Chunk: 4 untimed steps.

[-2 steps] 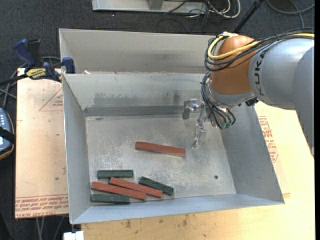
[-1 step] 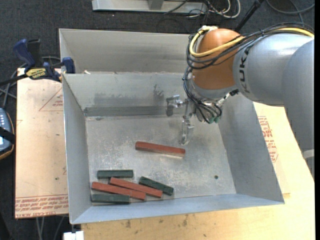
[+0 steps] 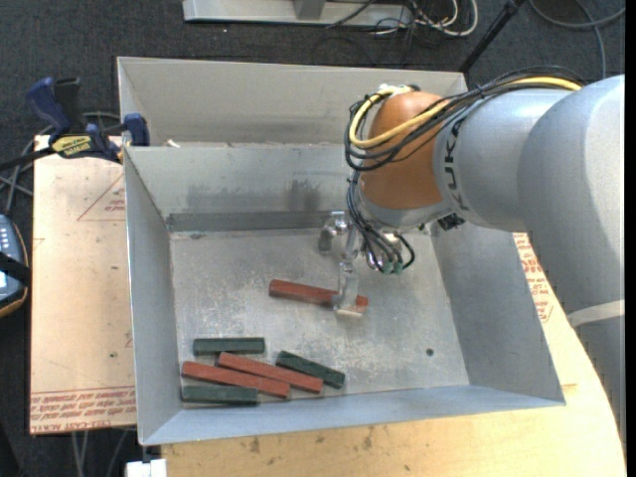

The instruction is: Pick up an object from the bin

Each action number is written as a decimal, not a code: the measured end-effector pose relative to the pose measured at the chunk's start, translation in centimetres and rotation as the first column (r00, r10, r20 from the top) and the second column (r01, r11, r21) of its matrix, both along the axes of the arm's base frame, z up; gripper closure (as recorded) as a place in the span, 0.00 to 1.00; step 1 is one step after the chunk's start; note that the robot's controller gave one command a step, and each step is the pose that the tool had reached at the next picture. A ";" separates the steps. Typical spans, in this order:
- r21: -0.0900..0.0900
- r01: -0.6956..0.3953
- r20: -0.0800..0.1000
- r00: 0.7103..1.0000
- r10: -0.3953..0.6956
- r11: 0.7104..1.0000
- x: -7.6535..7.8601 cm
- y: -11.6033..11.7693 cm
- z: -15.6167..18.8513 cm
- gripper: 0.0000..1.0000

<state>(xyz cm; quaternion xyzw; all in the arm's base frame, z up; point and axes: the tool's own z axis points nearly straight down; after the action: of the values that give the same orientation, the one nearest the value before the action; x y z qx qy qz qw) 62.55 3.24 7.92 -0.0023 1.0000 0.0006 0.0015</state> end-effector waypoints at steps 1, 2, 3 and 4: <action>-0.003 -0.190 0.009 0.982 0.190 0.982 0.1 1.2 -0.4 1.00; -0.003 -0.190 0.009 0.982 0.191 0.982 0.1 1.2 -0.4 1.00; -0.003 -0.191 0.009 0.982 0.191 0.982 0.1 1.2 -0.3 1.00; -0.001 -0.191 -0.003 0.982 0.191 0.982 -0.2 1.3 0.3 1.00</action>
Offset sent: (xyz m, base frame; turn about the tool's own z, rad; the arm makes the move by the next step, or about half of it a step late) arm 0.0000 0.0000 0.0000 0.0000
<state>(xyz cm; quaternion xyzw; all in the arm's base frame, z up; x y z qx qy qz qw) 62.40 4.51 8.27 -0.0983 0.9952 0.0001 0.0002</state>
